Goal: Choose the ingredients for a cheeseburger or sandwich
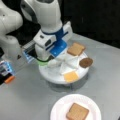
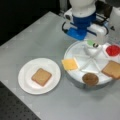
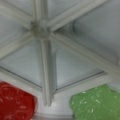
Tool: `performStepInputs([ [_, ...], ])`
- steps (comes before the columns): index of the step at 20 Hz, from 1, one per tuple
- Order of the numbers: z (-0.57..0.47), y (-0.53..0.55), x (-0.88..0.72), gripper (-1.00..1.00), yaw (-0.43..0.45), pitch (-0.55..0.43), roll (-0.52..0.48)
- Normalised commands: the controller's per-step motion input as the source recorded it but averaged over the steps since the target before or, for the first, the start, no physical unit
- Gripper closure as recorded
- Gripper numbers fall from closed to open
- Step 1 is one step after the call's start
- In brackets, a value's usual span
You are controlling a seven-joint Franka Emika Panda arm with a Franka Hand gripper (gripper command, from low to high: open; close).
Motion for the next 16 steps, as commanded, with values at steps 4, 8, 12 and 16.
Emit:
performStepInputs([
  [4,-0.08,0.17,-0.15,-1.0,0.114,-0.107,-0.137],
  [8,-0.01,0.02,0.11,-1.0,0.026,-0.068,-0.102],
  [12,-0.1,-0.03,0.23,-1.0,0.025,-0.141,-0.08],
  [16,-0.24,-0.06,0.24,-1.0,0.106,-0.135,-0.096],
])
